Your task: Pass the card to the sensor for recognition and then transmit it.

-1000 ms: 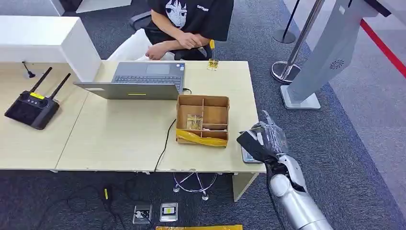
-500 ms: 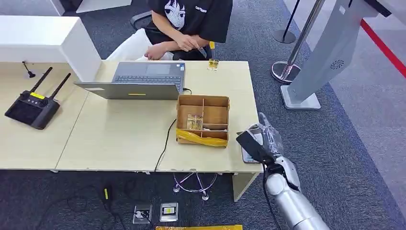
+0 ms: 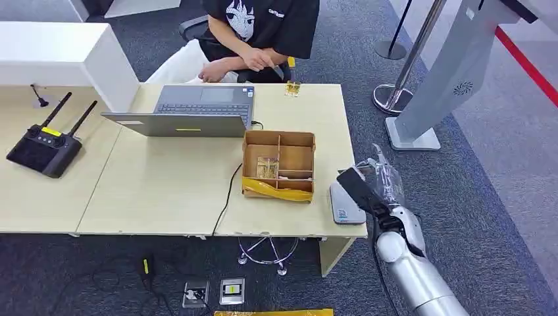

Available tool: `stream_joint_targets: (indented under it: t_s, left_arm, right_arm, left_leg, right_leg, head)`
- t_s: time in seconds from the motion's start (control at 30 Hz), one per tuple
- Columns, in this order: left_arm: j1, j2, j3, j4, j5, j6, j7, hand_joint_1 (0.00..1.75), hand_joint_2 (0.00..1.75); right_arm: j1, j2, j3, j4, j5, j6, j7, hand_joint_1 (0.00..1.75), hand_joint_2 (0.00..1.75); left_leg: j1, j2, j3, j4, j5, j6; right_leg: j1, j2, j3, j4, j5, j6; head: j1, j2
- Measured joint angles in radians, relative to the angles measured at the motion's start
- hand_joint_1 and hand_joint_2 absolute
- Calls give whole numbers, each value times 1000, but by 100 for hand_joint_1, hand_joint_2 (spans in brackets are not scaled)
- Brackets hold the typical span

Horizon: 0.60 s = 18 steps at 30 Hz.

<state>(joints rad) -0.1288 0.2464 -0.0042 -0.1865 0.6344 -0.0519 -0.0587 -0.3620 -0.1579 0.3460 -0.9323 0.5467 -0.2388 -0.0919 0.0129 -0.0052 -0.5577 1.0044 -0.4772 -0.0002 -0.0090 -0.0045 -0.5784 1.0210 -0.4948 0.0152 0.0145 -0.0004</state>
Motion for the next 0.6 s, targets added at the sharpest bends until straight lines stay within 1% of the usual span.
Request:
stream_joint_targets:
  t_s: [0.27, 0.37, 0.43, 0.6]
  left_arm:
    - [0, 0, 0, 0, 0, -1, 4, 0, 175]
    - [0, 0, -1, 0, 0, -1, 8, 0, 175]
    - [0, 1, -2, 0, 0, -2, 9, 0, 175]
    - [0, 3, -4, 0, -2, -2, 10, 0, 175]
  right_arm:
    - [15, -7, -25, 8, -31, 5, -26, 175, 175]
    - [17, -6, -36, 44, -56, 5, -61, 175, 175]
    - [18, -5, -41, 71, -60, 5, -72, 175, 175]
    - [20, -4, -41, 122, -58, 9, -69, 175, 175]
  left_leg:
    - [0, 0, 0, 0, 0, 0]
    - [0, 0, 0, 0, 0, 0]
    - [0, 0, 0, 0, 0, 0]
    - [0, 0, 0, 0, 0, 0]
  right_leg:
    - [0, 0, 0, 0, 0, 0]
    - [0, 0, 0, 0, 0, 0]
    - [0, 0, 0, 0, 0, 0]
    - [0, 0, 0, 0, 0, 0]
  head:
    - [0, 0]
    - [0, 0]
    - [0, 0]
    - [0, 0]
